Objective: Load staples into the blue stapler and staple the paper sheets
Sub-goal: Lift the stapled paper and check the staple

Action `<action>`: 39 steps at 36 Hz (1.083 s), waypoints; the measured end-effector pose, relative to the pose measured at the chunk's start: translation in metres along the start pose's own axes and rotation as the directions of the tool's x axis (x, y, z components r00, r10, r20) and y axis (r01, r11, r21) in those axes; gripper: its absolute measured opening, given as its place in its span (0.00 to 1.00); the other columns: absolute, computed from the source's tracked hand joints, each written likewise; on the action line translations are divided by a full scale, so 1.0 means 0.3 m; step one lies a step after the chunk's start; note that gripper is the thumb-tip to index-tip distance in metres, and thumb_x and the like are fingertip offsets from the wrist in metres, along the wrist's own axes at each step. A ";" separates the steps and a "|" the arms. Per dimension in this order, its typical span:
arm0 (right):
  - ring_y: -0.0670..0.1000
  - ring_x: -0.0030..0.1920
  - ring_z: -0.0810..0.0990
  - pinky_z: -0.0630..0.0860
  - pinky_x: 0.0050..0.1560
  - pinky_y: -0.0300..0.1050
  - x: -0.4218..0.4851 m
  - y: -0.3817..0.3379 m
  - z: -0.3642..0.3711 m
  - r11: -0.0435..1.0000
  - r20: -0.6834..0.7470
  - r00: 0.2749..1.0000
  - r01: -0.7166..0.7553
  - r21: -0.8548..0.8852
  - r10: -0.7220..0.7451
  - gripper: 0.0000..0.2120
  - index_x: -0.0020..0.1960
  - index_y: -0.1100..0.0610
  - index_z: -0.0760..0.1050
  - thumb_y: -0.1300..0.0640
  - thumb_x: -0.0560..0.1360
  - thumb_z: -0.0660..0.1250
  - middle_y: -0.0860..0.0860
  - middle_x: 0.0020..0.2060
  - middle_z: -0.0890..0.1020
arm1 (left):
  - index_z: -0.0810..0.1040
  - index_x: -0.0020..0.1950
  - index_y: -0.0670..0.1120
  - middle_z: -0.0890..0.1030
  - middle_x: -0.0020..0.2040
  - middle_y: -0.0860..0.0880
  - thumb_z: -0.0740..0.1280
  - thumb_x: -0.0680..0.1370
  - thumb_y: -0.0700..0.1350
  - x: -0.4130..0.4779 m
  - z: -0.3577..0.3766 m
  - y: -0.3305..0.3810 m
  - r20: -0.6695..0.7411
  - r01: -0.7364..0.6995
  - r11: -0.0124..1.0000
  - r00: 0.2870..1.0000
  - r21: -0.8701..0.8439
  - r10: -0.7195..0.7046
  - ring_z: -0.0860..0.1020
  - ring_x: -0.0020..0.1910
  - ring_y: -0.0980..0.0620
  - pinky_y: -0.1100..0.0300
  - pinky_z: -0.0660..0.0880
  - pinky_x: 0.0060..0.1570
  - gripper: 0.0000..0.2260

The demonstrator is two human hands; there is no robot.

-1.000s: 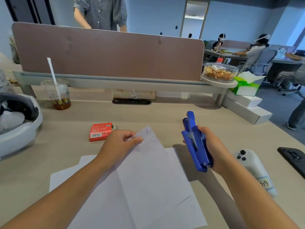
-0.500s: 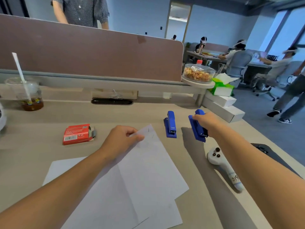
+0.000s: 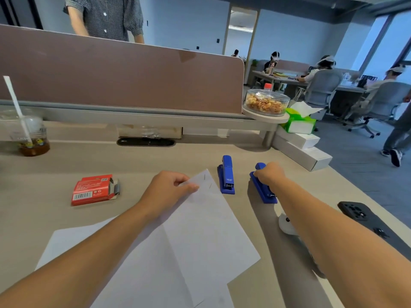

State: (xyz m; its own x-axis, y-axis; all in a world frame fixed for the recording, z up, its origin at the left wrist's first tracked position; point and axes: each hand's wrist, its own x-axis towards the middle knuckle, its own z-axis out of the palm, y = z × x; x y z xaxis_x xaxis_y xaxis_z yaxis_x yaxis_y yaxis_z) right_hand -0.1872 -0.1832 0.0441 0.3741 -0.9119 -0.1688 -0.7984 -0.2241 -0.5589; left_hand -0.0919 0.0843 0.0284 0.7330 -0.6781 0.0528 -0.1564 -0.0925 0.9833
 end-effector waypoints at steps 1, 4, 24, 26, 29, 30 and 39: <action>0.56 0.45 0.75 0.71 0.42 0.47 0.000 0.002 0.000 1.000 0.002 1.000 0.005 -0.007 -0.005 0.09 0.48 0.60 0.68 0.57 0.76 0.67 0.57 0.43 0.76 | 0.83 0.41 0.34 0.81 0.33 0.46 0.71 0.76 0.36 -0.004 0.000 0.003 0.001 0.006 1.000 1.000 -0.011 -0.006 0.80 0.31 0.57 0.70 0.74 0.31 0.06; 0.56 0.45 0.76 0.71 0.42 0.47 -0.006 0.004 -0.008 1.000 0.011 1.000 0.027 -0.014 -0.027 0.12 0.50 0.60 0.68 0.54 0.75 0.68 0.57 0.43 0.76 | 0.84 0.40 0.35 0.82 0.34 0.47 0.72 0.76 0.37 -0.011 -0.007 0.009 -0.005 0.010 1.000 1.000 -0.006 -0.010 0.81 0.33 0.55 0.70 0.74 0.32 0.06; 0.38 0.47 0.80 0.70 0.41 0.31 -0.523 -0.096 -0.017 0.748 0.020 0.810 0.531 0.399 -0.586 0.12 0.58 0.50 0.81 0.47 0.77 0.67 0.40 0.45 0.82 | 0.83 0.36 0.51 0.77 0.24 0.61 0.74 0.75 0.46 -0.051 -0.181 0.104 -0.062 -0.081 0.953 0.993 0.293 0.103 0.72 0.23 0.66 0.71 0.67 0.27 0.08; 0.38 0.46 0.80 0.73 0.44 0.32 -0.560 -0.093 0.015 0.742 0.081 0.781 0.549 0.385 -0.620 0.13 0.57 0.49 0.81 0.46 0.74 0.70 0.40 0.45 0.83 | 0.83 0.37 0.51 0.79 0.25 0.60 0.74 0.75 0.46 -0.070 -0.203 0.102 -0.072 -0.082 0.959 0.992 0.273 0.105 0.74 0.24 0.65 0.72 0.69 0.27 0.07; 0.43 0.44 0.83 0.75 0.42 0.34 -0.584 -0.087 0.065 0.760 0.115 0.781 0.547 0.350 -0.614 0.10 0.50 0.50 0.82 0.49 0.70 0.75 0.44 0.44 0.85 | 0.85 0.38 0.50 0.82 0.29 0.57 0.74 0.75 0.46 -0.094 -0.238 0.095 -0.094 -0.078 0.965 0.990 0.251 0.105 0.77 0.28 0.61 0.64 0.73 0.33 0.05; 0.45 0.42 0.83 0.74 0.39 0.34 -0.592 -0.088 0.078 0.759 0.097 0.789 0.539 0.365 -0.606 0.08 0.47 0.50 0.82 0.52 0.69 0.76 0.46 0.41 0.85 | 0.85 0.39 0.49 0.82 0.30 0.57 0.74 0.75 0.45 -0.101 -0.251 0.094 -0.104 -0.077 0.969 0.989 0.234 0.104 0.77 0.29 0.59 0.62 0.73 0.35 0.05; 0.42 0.33 0.78 0.73 0.34 0.31 -0.664 -0.111 0.107 0.517 -0.231 0.655 0.727 0.452 -0.720 0.05 0.39 0.51 0.81 0.58 0.71 0.75 0.45 0.32 0.82 | 0.86 0.39 0.51 0.85 0.37 0.59 0.76 0.72 0.42 -0.209 -0.335 0.113 -0.216 -0.281 0.931 0.918 0.233 0.332 0.81 0.39 0.59 0.62 0.73 0.42 0.04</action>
State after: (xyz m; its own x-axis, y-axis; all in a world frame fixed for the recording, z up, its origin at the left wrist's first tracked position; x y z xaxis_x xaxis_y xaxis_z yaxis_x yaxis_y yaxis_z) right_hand -0.2199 0.0169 0.0702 0.7105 -0.5154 0.4791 0.0727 -0.6235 -0.7785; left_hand -0.0766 0.1969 0.0760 0.7641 -0.4962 0.4122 -0.5063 -0.0653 0.8599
